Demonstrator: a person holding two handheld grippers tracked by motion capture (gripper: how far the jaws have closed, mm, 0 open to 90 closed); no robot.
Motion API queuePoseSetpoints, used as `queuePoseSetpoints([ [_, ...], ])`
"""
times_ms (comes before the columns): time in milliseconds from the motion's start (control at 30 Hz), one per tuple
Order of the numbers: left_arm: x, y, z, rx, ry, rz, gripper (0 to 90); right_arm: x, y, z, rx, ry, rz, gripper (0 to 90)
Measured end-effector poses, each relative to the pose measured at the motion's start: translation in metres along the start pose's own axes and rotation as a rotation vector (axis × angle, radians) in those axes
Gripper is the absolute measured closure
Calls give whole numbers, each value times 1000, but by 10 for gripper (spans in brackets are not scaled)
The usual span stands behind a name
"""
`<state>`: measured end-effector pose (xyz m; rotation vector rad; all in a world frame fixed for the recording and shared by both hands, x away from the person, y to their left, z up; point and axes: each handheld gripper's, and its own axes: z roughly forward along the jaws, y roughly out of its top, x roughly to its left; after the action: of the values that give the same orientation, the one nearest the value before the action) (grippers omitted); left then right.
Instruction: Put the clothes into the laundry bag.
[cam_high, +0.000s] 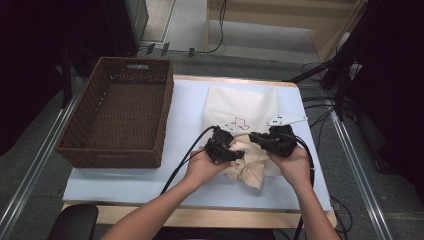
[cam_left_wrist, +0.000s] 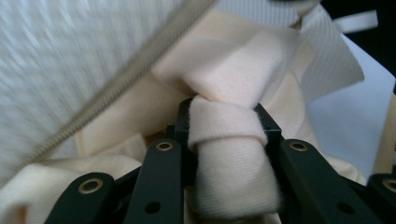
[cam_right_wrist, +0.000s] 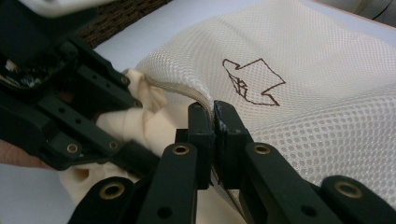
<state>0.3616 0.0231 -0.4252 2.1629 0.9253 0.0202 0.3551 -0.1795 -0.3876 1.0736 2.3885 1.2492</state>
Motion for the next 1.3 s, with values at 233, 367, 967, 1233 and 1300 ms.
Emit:
queuePoseSetpoints([
  [233, 1, 18, -2, -44, 58, -26, 715, 0, 2, -5, -35, 9, 13, 879],
  [367, 4, 21, 6, -43, 84, -38, 713, -1, 1, -5, -29, 7, 12, 882],
  [967, 21, 23, 21, -79, 84, -93, 652, -3, -2, -1, -5, 8, 18, 885],
  [1233, 14, 19, -1, -57, 30, -55, 530, -6, -3, -2, -7, -1, 29, 885],
  [1300, 12, 18, -9, -58, 19, -40, 494, -7, -3, -2, -7, -3, 30, 885],
])
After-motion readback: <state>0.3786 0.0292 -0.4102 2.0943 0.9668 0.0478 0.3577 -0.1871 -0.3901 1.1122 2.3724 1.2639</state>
